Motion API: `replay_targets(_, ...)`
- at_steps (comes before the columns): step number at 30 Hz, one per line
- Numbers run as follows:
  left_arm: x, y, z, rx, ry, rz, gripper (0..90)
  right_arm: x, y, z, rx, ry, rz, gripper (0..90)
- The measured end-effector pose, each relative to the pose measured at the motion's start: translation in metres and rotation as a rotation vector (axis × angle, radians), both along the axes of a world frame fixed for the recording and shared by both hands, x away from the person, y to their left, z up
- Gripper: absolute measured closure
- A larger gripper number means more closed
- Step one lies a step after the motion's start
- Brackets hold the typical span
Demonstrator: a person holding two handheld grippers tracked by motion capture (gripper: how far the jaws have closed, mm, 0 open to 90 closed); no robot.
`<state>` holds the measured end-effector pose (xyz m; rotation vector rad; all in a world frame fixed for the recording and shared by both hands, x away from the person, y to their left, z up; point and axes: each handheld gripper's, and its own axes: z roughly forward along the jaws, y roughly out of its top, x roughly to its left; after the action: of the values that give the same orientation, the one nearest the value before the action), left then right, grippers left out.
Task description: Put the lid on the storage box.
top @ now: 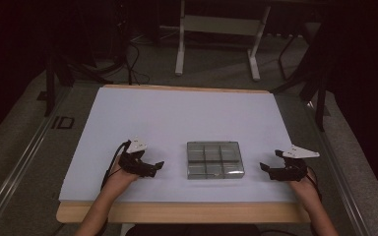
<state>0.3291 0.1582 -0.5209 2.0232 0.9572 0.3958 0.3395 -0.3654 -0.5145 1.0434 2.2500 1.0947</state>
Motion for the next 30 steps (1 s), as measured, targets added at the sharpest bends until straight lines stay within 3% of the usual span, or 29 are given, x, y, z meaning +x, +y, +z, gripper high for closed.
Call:
replay_targets(15,-0.013,0.009,-0.004,0.006,-0.015,0.031,3.0,-0.008,-0.009,-0.004,0.002,-0.007,-0.039,13.8)
replay_targets(23,-0.017,0.012,-0.014,0.024,-0.019,0.062,3.0,-0.007,-0.012,-0.01,0.002,-0.015,-0.065,13.9)
replay_targets(30,-0.017,0.012,-0.017,0.036,-0.015,0.074,2.9,-0.005,-0.009,-0.015,-0.028,-0.022,-0.082,13.9)
